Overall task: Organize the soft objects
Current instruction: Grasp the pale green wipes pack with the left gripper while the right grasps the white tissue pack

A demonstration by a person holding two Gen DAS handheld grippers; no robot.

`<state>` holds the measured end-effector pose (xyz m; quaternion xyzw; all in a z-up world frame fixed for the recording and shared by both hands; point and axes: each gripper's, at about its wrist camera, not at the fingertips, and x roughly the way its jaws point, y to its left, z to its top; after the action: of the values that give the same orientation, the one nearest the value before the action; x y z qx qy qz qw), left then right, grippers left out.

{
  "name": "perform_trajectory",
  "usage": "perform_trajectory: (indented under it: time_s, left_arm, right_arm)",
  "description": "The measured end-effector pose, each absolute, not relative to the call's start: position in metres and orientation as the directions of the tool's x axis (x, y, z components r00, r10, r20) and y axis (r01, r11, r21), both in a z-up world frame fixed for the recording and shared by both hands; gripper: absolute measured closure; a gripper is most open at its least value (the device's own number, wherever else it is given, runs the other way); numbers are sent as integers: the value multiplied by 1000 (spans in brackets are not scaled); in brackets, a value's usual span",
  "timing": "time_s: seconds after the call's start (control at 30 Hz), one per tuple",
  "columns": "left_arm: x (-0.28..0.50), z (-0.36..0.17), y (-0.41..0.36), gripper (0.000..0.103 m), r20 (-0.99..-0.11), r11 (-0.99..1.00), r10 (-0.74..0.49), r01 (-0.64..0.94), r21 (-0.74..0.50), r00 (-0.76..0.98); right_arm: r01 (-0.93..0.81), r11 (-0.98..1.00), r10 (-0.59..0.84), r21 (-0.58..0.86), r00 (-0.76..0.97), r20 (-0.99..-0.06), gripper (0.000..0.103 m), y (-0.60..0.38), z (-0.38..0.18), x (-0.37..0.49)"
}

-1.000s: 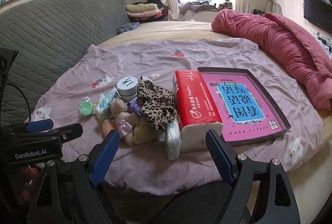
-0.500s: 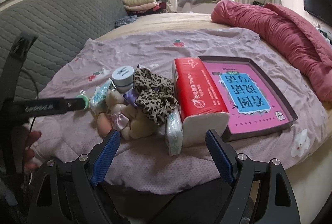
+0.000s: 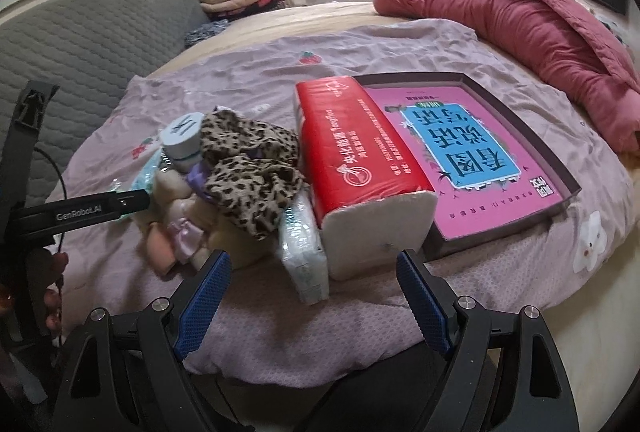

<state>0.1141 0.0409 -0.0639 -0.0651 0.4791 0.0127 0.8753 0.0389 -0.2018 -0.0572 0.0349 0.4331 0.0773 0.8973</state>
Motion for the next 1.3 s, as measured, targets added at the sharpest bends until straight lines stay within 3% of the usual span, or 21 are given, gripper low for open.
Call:
perform_trajectory:
  time_s: [0.1, 0.17, 0.37, 0.6, 0.67, 0.9, 1.3]
  left_arm:
    - [117, -67, 38, 42, -839, 992, -50, -72, -106, 541]
    - [119, -69, 39, 46, -838, 990, -67, -67, -123, 541]
    - [120, -75, 44, 48, -832, 981, -123, -63, -186, 540]
    - [121, -81, 53, 53, -820, 960, -203, -58, -275, 535]
    - [120, -83, 56, 59, -817, 956, -212, -58, -287, 536]
    - [117, -82, 57, 76, -793, 947, -244, -40, -320, 558]
    - [89, -50, 69, 77, -716, 933, -242, -45, -357, 655]
  right_arm:
    - [-113, 986, 163, 119, 599, -784, 24, -198, -63, 43]
    - [-123, 986, 165, 114, 586, -793, 40, -195, -67, 46]
    - [-143, 984, 169, 107, 560, -811, 63, -189, -77, 53]
    - [-154, 977, 207, 146, 535, -819, 77, -194, -83, 57]
    - [-166, 974, 222, 157, 536, -814, 84, -195, -80, 57]
    - [-249, 958, 268, 145, 583, -767, 86, -189, -58, 43]
    - [-220, 965, 254, 144, 633, -732, 86, -204, -36, 36]
